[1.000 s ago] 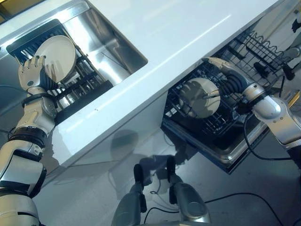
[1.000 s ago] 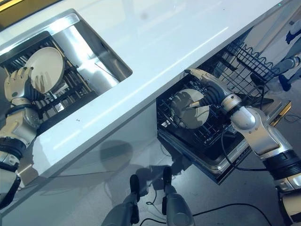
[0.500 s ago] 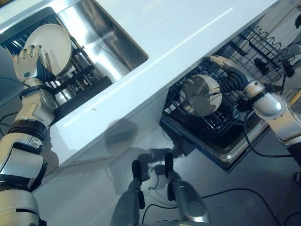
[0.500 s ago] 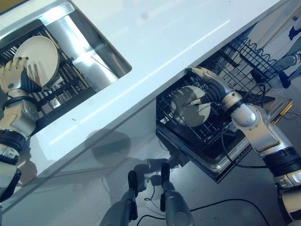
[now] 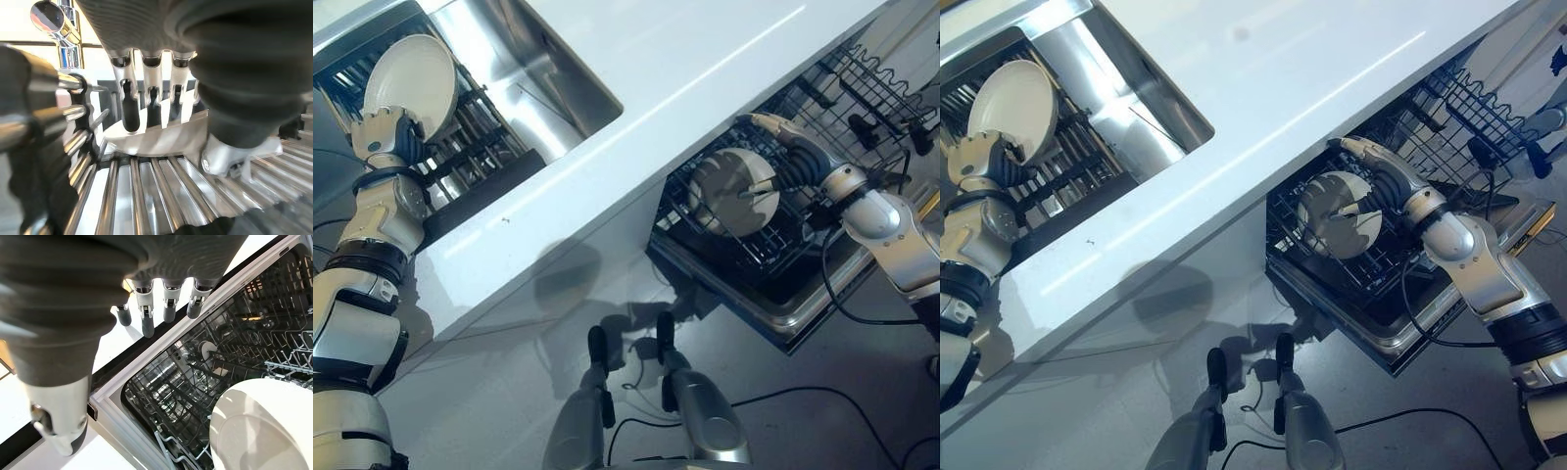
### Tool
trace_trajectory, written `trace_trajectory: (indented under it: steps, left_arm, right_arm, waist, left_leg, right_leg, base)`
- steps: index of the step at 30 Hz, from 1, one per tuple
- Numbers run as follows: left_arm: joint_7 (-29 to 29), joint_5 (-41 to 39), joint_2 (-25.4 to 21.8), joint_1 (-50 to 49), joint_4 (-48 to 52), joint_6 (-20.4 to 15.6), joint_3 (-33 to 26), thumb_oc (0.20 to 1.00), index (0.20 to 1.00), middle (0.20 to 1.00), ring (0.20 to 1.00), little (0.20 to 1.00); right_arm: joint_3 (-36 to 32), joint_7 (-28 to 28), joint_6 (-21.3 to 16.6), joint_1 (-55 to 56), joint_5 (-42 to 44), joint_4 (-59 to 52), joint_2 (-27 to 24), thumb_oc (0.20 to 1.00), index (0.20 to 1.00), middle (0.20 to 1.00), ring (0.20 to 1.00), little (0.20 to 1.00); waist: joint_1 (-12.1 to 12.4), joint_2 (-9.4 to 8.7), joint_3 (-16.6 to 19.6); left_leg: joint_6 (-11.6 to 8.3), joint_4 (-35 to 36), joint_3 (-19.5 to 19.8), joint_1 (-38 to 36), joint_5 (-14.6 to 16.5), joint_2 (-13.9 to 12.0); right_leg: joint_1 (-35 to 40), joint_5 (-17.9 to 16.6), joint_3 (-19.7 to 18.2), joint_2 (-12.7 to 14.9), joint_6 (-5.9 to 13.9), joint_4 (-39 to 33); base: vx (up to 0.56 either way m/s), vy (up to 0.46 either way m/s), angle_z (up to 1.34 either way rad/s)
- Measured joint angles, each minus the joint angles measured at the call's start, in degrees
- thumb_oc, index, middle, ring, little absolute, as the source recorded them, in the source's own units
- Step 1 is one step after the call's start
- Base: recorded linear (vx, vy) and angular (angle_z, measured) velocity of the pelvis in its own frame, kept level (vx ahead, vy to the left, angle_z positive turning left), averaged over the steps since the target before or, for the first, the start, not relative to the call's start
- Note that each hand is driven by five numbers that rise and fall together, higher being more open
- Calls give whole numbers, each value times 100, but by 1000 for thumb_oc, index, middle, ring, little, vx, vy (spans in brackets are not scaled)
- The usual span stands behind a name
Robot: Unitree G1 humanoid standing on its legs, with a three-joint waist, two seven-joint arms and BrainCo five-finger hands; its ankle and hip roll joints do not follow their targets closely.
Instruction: Pick up plates and place into dishwasher.
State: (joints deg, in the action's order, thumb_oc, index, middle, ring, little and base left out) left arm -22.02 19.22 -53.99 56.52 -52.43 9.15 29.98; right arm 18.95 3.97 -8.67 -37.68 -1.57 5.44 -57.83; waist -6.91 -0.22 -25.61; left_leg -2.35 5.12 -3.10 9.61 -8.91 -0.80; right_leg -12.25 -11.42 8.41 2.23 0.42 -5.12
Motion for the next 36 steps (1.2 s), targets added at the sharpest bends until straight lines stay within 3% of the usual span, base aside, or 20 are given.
trace_trajectory:
  steps: [17,27,36]
  left_arm:
    - [-91,-205,-132,-60,62,-415,-48,200,200,200,200,200]
    - [-718,-255,-136,-885,796,-1156,-805,200,200,200,200,200]
    - [-817,-192,-178,-1657,1660,-1387,-1107,200,200,200,200,200]
  right_arm:
    - [-35,96,-1,-49,1,-93,-131,1000,1000,1000,1000,1000]
    - [-558,145,-59,235,11,-446,-127,1000,1000,1000,1000,1000]
    - [-1022,203,-355,836,116,-865,27,1000,1000,1000,1000,1000]
  waist:
    - [13,57,-51]
    - [25,67,-50]
    - [124,127,89]
  left_leg:
    - [-1,1,3,-175,1,-4]
    - [-25,8,21,-457,37,-8]
    - [-6,23,62,-668,102,-20]
  right_leg:
    - [187,0,17,0,-1,-1]
    - [483,46,45,4,-63,-1]
    - [709,96,79,-4,-124,0]
  base:
    - [1,-2,0]
    - [9,-16,1]
    - [48,-44,2]
